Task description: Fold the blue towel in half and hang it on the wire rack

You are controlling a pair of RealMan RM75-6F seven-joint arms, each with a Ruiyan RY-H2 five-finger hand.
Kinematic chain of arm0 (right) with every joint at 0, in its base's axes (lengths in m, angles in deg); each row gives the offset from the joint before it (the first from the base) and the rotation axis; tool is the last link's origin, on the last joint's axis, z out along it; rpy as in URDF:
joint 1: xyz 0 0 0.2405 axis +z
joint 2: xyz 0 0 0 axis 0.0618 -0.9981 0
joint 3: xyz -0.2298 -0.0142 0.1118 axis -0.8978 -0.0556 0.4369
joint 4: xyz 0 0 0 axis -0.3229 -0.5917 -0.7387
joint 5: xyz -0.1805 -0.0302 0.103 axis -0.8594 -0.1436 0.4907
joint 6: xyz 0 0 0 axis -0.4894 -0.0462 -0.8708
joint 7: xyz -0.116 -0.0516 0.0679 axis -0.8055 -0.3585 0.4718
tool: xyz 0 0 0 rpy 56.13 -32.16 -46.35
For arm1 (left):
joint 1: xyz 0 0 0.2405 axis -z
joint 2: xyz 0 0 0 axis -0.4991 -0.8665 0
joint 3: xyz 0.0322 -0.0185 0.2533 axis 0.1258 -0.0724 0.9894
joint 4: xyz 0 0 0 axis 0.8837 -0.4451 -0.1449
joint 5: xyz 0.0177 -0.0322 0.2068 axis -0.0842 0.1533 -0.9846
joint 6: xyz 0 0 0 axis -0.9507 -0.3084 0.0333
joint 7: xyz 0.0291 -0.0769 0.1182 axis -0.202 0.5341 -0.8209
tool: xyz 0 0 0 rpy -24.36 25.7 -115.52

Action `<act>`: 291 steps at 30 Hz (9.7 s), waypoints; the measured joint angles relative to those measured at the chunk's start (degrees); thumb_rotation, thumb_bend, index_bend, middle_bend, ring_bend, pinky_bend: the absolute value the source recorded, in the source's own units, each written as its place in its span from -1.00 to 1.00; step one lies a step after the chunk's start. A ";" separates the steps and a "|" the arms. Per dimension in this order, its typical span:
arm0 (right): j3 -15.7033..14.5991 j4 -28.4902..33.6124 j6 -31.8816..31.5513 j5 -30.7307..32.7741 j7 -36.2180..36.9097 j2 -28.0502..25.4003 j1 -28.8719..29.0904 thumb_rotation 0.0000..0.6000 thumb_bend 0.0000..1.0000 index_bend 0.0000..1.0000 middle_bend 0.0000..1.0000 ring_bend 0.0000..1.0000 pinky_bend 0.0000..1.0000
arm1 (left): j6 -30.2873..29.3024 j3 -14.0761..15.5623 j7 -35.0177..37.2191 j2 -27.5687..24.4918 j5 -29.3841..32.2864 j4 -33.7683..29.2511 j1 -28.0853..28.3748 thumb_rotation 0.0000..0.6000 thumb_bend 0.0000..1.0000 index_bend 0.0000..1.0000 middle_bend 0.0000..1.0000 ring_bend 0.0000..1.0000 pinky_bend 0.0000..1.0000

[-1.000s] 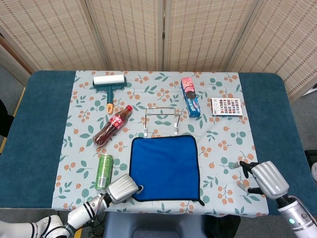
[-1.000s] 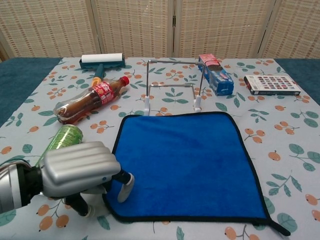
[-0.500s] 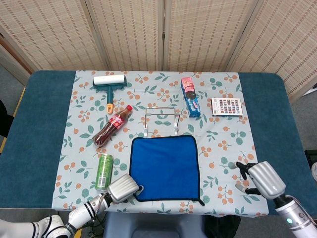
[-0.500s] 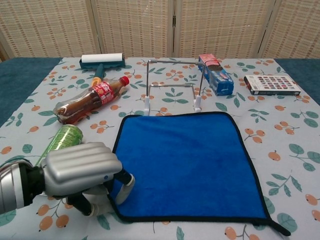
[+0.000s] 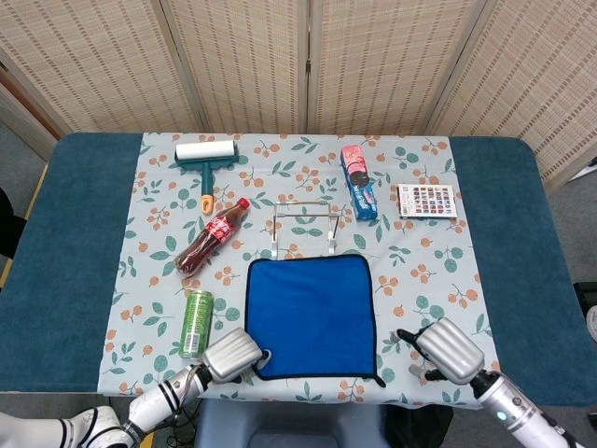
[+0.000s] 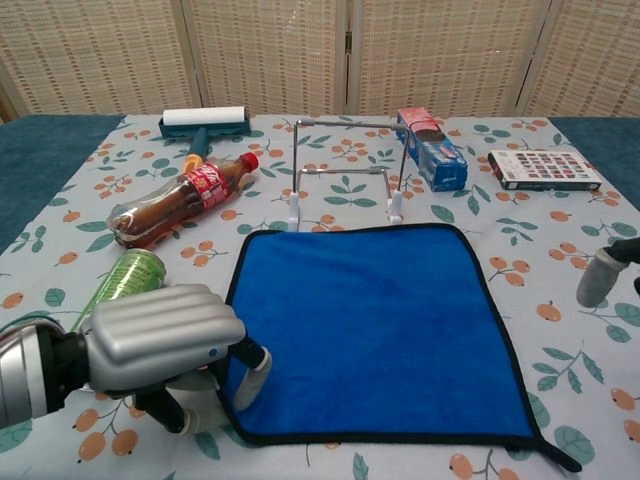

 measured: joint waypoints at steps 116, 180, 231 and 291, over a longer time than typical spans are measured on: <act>7.99 -7.04 8.80 20.54 -9.49 17.92 9.24 1.00 -0.18 0.39 0.81 0.76 1.00 | 3.04 -9.86 9.89 -2.97 13.22 2.24 5.29 1.00 -0.11 0.18 1.00 0.84 1.00; 16.51 -22.33 19.98 35.34 -17.89 27.19 21.82 1.00 -0.21 0.38 0.80 0.76 1.00 | 13.46 -16.04 -3.76 5.26 42.29 21.58 18.09 1.00 -0.13 -0.12 0.93 0.79 1.00; 8.71 -16.82 6.08 17.90 -7.91 13.27 16.12 1.00 -0.58 -0.31 0.64 0.71 1.00 | -17.81 -12.69 -6.78 -12.00 30.63 -5.85 0.35 1.00 -0.42 -0.48 0.23 0.03 0.61; 3.11 -50.31 7.10 8.73 -1.56 32.50 24.65 1.00 -0.44 -0.09 0.73 0.73 1.00 | -19.52 -12.66 -2.11 -15.48 22.86 -8.95 -9.32 1.00 -0.42 -0.53 0.10 -0.05 0.52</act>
